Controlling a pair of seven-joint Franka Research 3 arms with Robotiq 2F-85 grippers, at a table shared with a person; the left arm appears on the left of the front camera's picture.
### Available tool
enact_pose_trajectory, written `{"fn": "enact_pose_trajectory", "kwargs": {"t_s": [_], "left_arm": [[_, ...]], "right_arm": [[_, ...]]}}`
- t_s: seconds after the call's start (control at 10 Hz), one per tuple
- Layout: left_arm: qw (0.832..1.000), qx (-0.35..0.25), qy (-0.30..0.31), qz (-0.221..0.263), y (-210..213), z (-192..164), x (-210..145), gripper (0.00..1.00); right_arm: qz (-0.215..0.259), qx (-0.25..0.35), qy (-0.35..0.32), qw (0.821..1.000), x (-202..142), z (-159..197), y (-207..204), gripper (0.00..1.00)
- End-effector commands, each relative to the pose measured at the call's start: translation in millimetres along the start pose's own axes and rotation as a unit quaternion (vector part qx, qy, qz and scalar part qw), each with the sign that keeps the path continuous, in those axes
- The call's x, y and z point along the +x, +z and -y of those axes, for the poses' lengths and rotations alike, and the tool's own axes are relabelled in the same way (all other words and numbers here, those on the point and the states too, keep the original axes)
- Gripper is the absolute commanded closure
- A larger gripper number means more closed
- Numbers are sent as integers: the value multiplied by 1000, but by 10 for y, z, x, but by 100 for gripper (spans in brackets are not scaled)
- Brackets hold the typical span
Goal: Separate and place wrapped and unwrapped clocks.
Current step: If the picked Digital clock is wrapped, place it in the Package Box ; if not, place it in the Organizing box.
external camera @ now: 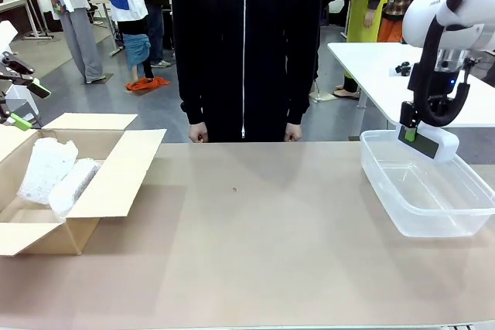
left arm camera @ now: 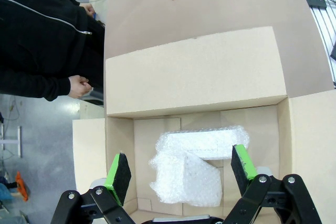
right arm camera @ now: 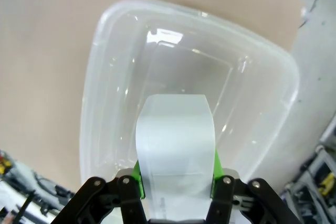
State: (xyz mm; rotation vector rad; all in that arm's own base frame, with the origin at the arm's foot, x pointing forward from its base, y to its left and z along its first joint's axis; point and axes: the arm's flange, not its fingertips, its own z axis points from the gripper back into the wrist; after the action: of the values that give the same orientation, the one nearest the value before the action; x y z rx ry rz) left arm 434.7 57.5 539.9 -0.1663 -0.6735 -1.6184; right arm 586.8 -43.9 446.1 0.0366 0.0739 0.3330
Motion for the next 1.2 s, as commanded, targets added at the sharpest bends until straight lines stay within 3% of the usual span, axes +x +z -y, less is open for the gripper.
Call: {"fn": "enact_pose_trajectory", "kwargs": {"t_s": [0.0,0.9,1.0,1.1], "left_arm": [[1000,-1,1,7,7,0,5,0],[1000,-1,1,7,7,0,5,0],[1000,-1,1,7,7,0,5,0],[1000,-1,1,7,7,0,5,0]], "right_arm": [[-2,-1,-19,1000,-32,-93,-192,50],[-25,-18,-25,999,-87,-289,-764,50],[-24,-18,-24,999,-74,-291,-754,30],[-26,-18,-23,999,-64,-301,-750,29]]}}
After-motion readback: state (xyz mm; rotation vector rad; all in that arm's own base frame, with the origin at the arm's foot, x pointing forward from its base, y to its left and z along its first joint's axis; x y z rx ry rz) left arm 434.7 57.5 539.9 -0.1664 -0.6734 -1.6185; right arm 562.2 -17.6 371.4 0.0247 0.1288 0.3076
